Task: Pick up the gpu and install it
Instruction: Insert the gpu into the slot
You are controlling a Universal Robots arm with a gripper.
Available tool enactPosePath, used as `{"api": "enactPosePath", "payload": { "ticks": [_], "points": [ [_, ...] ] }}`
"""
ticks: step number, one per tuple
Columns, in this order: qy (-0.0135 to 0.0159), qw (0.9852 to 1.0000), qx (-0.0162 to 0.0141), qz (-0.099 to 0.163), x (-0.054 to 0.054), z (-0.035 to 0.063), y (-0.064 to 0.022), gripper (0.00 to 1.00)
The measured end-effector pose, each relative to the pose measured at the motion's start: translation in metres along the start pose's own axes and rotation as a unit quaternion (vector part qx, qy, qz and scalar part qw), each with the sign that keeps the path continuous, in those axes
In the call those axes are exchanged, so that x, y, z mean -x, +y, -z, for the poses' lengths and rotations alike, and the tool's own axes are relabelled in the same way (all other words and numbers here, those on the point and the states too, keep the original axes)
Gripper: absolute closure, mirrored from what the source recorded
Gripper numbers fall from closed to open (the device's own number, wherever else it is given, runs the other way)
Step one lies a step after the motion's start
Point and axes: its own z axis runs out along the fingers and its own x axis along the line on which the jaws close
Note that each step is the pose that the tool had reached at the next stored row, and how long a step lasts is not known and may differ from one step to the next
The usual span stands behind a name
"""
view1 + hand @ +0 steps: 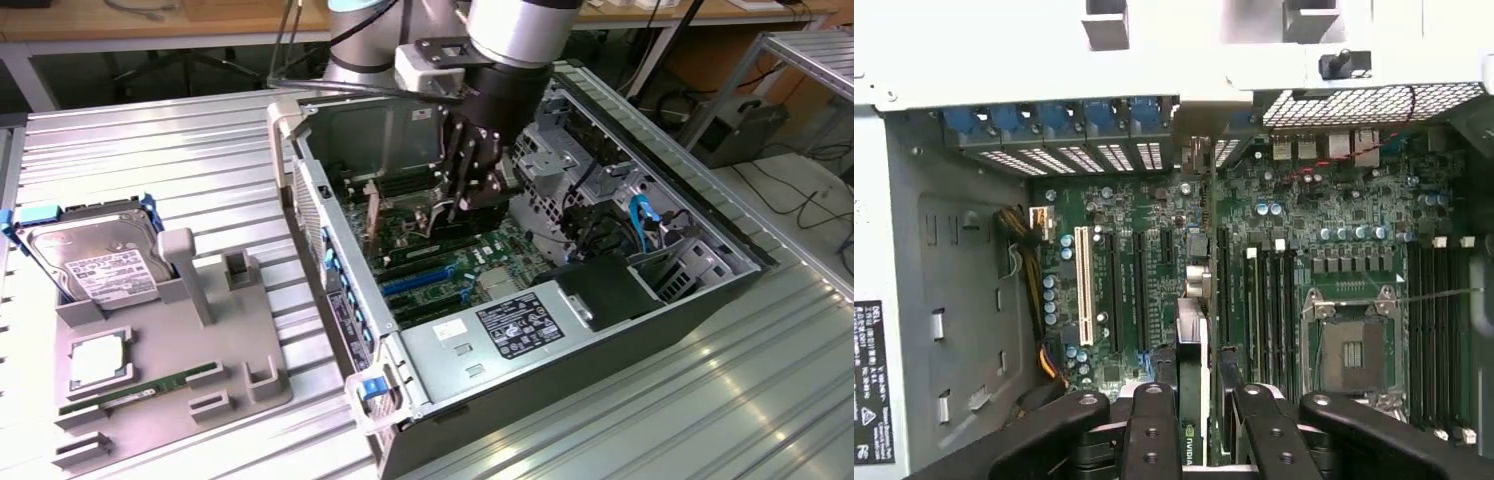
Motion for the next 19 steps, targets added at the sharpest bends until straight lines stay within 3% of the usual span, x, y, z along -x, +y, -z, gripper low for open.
{"api": "enactPosePath", "payload": {
  "ticks": [1, 2, 3, 4, 5, 7, 10, 11, 13, 18, 19],
  "points": [
    [0.0010, 0.9998, -0.0018, 0.021, 0.002, -0.0181, -0.0001, 0.74],
    [0.0008, 0.9998, -0.0019, 0.021, 0.005, -0.0313, 0.0009, 0.74],
    [0.0008, 0.9998, -0.0019, 0.022, 0.005, -0.0505, 0.0026, 0.74],
    [0.0008, 0.9998, -0.0011, 0.022, 0.004, -0.0615, 0.0034, 0.74],
    [-0.0010, 0.9998, -0.0007, 0.022, 0.004, -0.0666, 0.0034, 0.74],
    [-0.0070, 0.9997, 0.0018, 0.022, 0.003, -0.0710, 0.0031, 0.74],
    [-0.0136, 0.9997, 0.0052, 0.021, 0.004, -0.0764, 0.0028, 0.73],
    [-0.0135, 0.9997, 0.0053, 0.021, 0.003, -0.0596, 0.0037, 0.66],
    [-0.0135, 0.9997, 0.0053, 0.022, 0.003, -0.0503, 0.0042, 0.66],
    [-0.0133, 0.9996, 0.0045, 0.023, 0.004, -0.0483, 0.0069, 0.67],
    [-0.0131, 0.9996, 0.0039, 0.023, 0.004, -0.0483, 0.0077, 0.75]
  ]
}}
